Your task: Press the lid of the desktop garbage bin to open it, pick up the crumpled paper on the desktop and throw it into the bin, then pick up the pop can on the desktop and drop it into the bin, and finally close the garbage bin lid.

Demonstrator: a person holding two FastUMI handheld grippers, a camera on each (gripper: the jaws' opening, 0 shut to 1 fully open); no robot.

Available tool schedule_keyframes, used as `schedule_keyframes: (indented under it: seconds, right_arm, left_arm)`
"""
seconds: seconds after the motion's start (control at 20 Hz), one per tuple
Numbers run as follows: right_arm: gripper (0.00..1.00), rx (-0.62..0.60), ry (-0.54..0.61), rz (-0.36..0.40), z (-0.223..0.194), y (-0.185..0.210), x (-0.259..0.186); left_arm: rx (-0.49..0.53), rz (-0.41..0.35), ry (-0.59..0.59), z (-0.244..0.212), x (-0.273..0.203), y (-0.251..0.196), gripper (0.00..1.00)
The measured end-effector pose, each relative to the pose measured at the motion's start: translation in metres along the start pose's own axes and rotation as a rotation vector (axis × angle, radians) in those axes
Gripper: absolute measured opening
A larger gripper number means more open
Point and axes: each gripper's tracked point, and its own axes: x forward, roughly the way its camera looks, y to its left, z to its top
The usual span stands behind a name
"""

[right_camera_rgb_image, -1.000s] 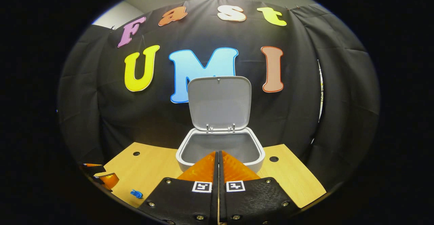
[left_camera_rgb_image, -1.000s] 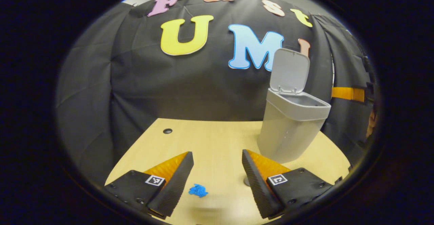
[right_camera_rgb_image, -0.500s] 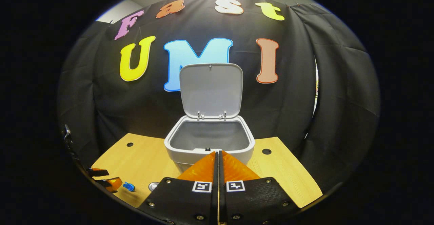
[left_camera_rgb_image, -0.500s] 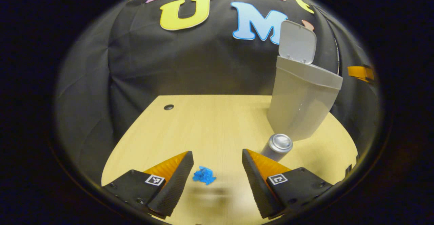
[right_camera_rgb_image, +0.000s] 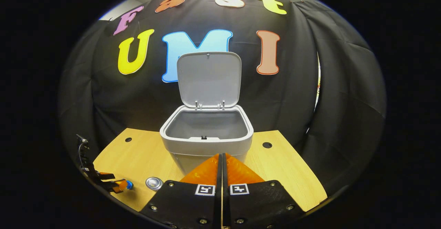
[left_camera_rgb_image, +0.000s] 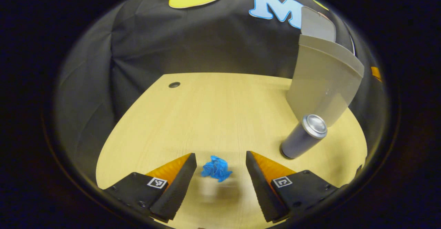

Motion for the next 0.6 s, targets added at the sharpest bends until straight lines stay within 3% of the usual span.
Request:
schedule_keyframes:
  seconds: [0.15,0.6]
  right_arm:
    - [0.01,-0.003,0.009,-0.008,-0.003,-0.002,0.0]
    - [0.01,0.01,0.044,-0.03,-0.014,-0.005,0.002]
  left_arm:
    - [-0.005,0.012,0.039,-0.011,0.013,0.007,0.97]
    - [0.004,0.015,0.12,-0.031,0.036,0.014,0.94]
